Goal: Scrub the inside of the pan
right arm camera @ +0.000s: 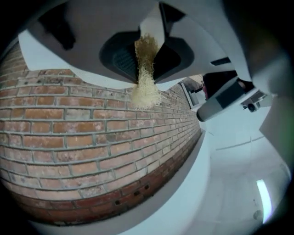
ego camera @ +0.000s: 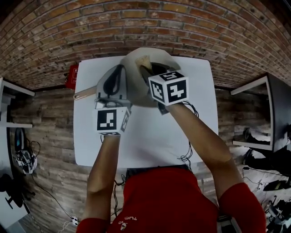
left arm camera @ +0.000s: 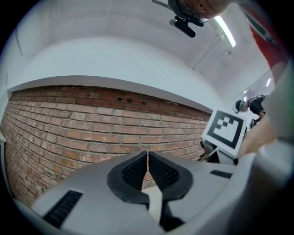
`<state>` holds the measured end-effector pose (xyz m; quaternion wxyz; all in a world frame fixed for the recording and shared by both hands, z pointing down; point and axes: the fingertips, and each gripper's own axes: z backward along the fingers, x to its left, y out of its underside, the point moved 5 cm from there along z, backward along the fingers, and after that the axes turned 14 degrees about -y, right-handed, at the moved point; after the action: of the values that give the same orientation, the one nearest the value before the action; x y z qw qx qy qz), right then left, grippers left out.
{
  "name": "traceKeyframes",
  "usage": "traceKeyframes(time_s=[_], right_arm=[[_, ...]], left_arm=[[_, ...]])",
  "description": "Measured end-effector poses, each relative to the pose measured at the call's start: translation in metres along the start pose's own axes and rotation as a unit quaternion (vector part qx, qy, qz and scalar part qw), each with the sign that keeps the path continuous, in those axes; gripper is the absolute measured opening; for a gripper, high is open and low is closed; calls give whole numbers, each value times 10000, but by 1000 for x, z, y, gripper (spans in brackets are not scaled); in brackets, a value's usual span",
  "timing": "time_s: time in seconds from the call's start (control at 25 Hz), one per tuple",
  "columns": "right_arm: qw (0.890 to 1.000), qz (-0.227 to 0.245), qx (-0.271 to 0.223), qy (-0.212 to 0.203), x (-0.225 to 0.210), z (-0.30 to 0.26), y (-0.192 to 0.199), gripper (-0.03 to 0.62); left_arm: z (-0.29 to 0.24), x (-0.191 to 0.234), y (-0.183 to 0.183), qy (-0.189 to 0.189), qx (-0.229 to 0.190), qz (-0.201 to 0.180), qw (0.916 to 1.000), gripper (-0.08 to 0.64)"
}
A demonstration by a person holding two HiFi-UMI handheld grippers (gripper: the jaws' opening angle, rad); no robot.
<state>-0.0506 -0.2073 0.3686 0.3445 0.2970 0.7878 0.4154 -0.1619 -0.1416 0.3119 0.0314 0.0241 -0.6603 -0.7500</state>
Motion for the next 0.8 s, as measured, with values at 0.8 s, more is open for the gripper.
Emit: traceKeyframes(time_s=[0.8], right_arm=[[9689,-910,2245,500,-82,-117,80,87]], left_arm=[[-41,32,30,-143,146,224,9995,23]])
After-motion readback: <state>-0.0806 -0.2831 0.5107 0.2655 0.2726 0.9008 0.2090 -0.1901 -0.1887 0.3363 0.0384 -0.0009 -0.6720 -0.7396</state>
